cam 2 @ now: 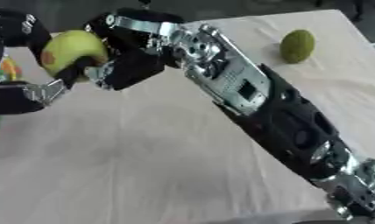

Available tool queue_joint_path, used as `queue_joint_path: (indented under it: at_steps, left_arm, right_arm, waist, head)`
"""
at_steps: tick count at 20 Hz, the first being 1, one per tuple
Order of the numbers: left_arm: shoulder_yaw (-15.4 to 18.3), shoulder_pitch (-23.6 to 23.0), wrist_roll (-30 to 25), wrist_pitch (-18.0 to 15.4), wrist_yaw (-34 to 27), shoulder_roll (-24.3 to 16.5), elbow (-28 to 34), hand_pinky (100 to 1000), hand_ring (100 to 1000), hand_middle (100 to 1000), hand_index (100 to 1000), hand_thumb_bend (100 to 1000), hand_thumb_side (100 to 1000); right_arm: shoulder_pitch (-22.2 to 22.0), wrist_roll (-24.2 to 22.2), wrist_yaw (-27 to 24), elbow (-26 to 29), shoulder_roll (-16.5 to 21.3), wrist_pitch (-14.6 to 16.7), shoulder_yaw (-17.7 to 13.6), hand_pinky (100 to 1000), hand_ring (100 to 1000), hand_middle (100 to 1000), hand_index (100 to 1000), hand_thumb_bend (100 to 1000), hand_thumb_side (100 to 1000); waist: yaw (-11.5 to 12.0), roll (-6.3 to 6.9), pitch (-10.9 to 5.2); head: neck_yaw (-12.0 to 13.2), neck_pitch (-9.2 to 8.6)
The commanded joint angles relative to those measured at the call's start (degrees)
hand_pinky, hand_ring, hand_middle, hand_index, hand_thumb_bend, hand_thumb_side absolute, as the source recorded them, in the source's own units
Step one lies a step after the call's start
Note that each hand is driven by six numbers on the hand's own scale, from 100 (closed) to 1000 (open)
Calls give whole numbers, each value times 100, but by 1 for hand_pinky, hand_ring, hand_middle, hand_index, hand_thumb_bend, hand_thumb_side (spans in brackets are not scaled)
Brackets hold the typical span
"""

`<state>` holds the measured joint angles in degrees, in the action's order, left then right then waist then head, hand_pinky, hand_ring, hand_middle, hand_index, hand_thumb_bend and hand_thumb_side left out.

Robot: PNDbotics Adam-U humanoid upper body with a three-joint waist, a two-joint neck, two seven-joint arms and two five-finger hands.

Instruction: Pick up the objects with one hand, pass them to the other hand, and then place them into the box on the other side of the table.

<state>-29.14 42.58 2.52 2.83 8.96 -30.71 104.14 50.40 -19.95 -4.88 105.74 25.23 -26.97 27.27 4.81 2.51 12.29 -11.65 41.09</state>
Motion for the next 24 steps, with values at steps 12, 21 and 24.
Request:
queue_joint_path:
  at_steps: [12,21,24]
  left_arm:
    - [128,51,144,66,-141,-94,25,364,389,401,414,387,199]
    - [204,-16,264,80,-168,-133,19,360,384,397,411,386,200]
    - [209,-27,293,48,-192,-142,40,358,382,396,409,387,196]
  right_arm:
    - [21,-329,122,167,188,428,-203,755,721,708,856,673,249]
    - [-25,-338,155,217,261,446,-251,757,725,712,857,675,259]
    - [-36,-350,172,221,268,435,-252,757,726,715,858,676,261]
  waist:
    - [-29,22,-70]
    - [-32,21,-66]
    - [-29,16,-65]
  head:
    - [28,-79]
    - [35,-81]
    - [32,-95]
